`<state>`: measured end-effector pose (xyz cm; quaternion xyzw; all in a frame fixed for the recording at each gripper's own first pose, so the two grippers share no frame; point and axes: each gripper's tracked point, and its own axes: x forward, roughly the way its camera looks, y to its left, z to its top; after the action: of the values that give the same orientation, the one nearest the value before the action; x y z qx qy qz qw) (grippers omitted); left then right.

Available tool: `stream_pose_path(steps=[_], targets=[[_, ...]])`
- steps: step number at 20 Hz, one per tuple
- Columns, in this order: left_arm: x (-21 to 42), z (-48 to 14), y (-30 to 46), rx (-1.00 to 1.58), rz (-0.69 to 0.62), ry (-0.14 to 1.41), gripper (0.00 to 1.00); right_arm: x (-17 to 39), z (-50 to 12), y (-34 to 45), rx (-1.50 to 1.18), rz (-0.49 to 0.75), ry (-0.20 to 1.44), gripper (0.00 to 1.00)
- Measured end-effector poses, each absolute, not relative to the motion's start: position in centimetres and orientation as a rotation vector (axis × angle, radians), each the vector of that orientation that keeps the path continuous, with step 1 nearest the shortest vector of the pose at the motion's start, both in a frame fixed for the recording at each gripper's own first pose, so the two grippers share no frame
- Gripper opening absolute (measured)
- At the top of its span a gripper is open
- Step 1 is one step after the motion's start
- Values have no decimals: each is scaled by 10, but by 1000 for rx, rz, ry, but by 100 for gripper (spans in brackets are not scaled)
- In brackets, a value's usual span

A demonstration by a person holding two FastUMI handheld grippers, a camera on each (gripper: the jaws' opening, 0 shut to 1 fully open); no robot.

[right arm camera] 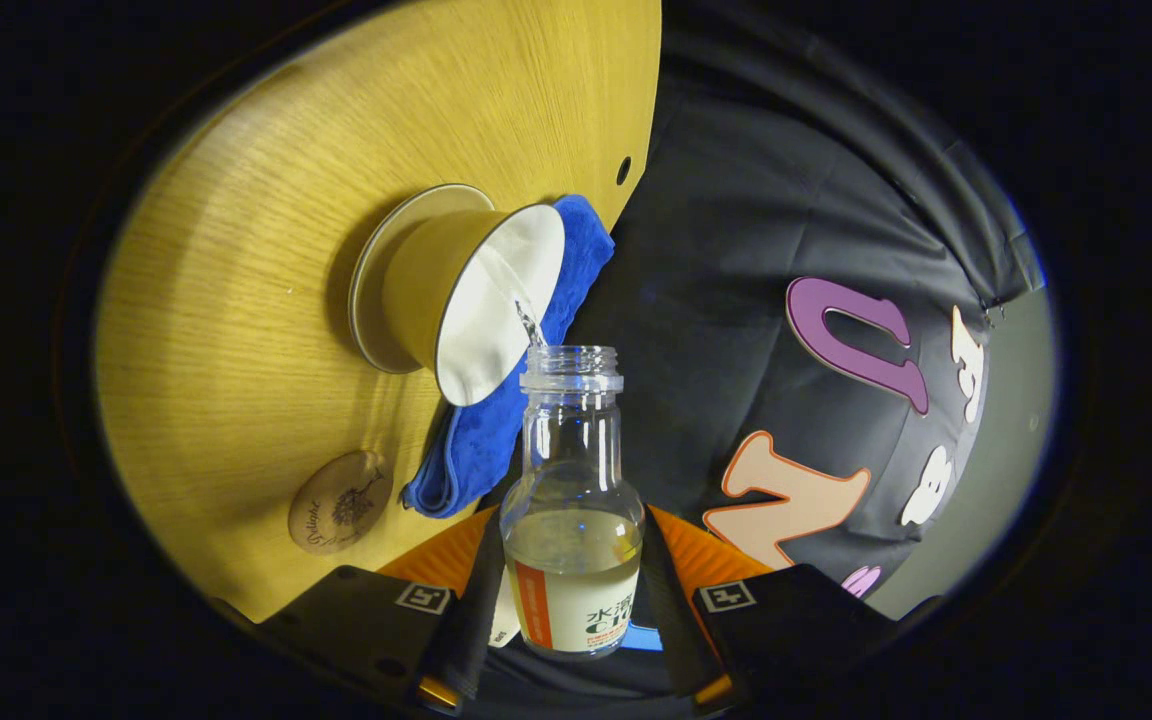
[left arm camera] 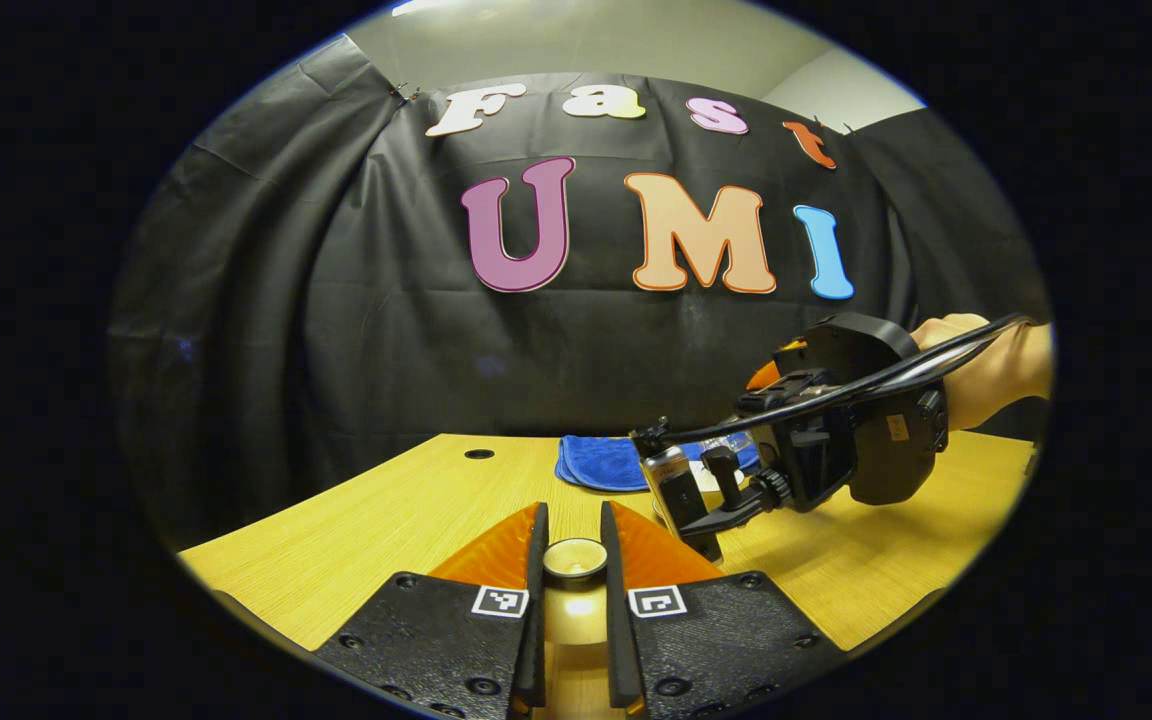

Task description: Open the teacup lid with one hand, grasp the water bottle and pour water into the teacup with the other hand; after pouring, place the water bottle on the coaster and then close the teacup lid.

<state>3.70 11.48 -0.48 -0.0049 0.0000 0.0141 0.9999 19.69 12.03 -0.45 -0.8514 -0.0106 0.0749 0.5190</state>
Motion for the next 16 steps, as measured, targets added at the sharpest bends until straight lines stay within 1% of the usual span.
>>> stream_pose_path(steps=[6,16], targets=[[37,-5,115,-10,28,0,22,197,6,134,-2151,176,-104,74],[37,-6,116,-11,33,1,22,193,-1,140,-2160,192,-107,74]])
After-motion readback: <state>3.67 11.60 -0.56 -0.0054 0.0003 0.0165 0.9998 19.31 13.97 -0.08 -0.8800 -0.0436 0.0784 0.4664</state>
